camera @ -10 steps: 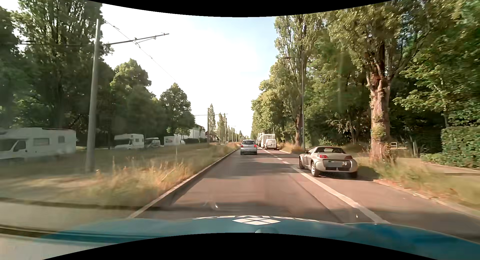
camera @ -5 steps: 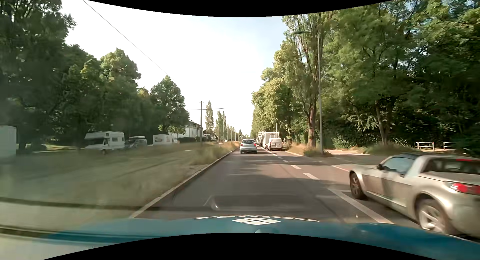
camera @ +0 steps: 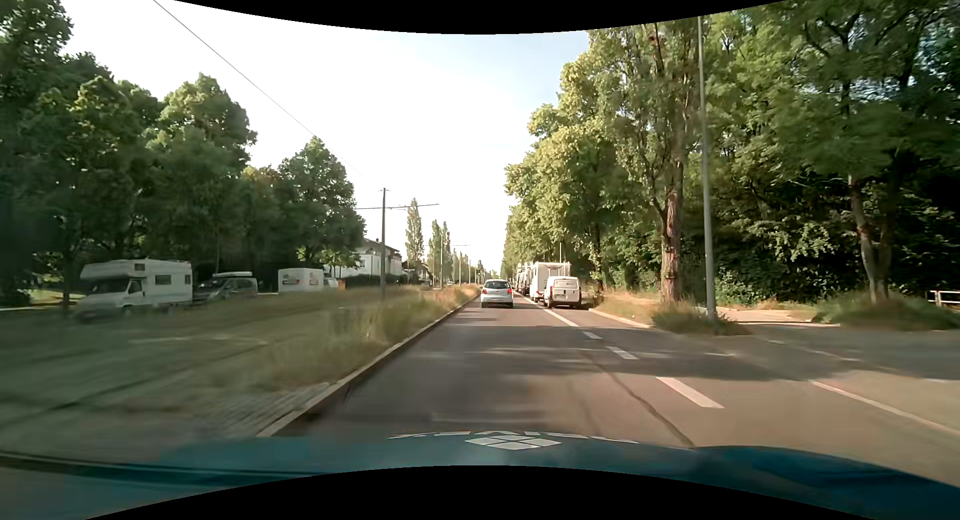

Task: Follow the waypoints while adhering to traffic rules and regulations

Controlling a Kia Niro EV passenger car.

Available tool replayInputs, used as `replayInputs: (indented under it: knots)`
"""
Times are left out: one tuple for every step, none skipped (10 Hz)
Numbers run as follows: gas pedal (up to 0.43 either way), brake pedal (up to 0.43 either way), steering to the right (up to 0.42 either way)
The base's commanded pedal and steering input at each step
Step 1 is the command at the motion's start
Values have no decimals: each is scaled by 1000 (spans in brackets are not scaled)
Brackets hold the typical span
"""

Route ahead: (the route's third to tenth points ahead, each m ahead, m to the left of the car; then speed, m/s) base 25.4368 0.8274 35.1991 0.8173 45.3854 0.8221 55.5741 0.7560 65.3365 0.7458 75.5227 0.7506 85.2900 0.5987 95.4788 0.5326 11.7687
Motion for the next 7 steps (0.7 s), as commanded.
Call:
replayInputs:
  knots:
    - [169,0,-2]
    - [169,0,-2]
    - [169,0,-2]
    - [169,0,-2]
    - [169,0,-2]
    - [169,0,-2]
    - [177,0,-2]
